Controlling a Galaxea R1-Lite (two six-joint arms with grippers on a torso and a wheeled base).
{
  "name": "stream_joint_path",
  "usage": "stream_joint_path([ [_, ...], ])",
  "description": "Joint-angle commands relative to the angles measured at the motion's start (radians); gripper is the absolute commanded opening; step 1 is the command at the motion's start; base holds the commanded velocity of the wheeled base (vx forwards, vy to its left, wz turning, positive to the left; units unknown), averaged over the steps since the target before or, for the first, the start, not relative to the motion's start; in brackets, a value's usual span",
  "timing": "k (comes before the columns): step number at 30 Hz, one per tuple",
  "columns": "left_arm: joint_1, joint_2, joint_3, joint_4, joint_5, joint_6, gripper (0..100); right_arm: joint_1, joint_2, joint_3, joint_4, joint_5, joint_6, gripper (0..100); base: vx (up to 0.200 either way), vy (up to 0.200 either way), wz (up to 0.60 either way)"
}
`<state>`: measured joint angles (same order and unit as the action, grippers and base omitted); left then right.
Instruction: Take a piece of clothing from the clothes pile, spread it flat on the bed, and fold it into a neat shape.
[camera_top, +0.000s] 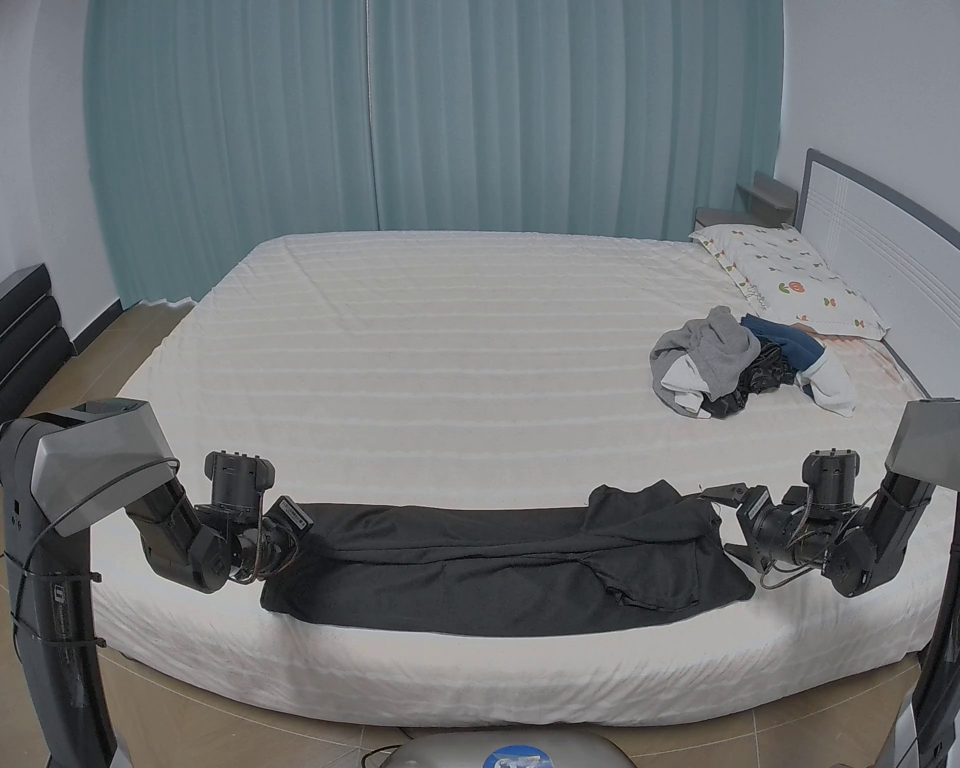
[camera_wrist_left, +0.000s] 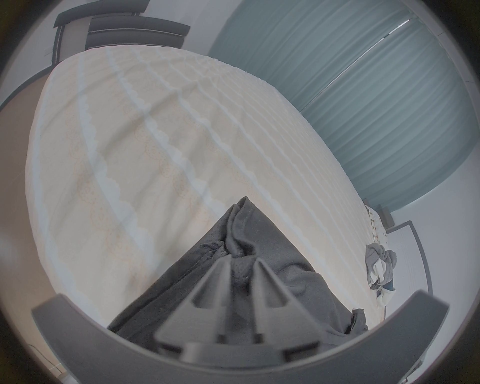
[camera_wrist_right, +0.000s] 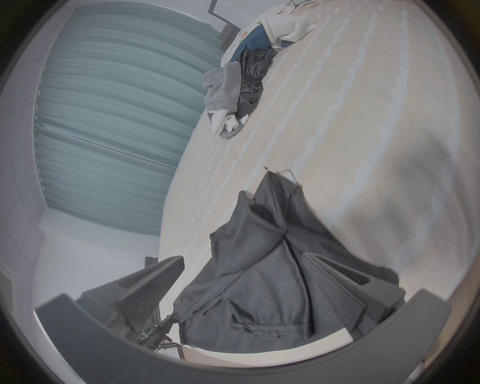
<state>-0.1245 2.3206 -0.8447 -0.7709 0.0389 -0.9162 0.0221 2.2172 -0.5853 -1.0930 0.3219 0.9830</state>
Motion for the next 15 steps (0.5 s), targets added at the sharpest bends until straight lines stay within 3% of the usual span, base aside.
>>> stream_joint_path([
  [1, 0.005, 0.002, -0.002, -0.005, 0.002, -0.006, 0, 0.055, -0.013, -0.014, 0.031, -0.034, 0.0, 100, 0.0, 0.0, 0.0],
  [5, 0.005, 0.003, -0.004, -0.05, 0.033, -0.041, 0, 0.116, 0.015, -0.087, 0.125, -0.107, 0.002, 100, 0.0, 0.0, 0.0],
  [15, 0.008, 0.006, -0.005, -0.087, 0.039, -0.044, 0, 0.139, 0.121, -0.24, 0.226, -0.233, 0.002, 100, 0.0, 0.0, 0.0],
])
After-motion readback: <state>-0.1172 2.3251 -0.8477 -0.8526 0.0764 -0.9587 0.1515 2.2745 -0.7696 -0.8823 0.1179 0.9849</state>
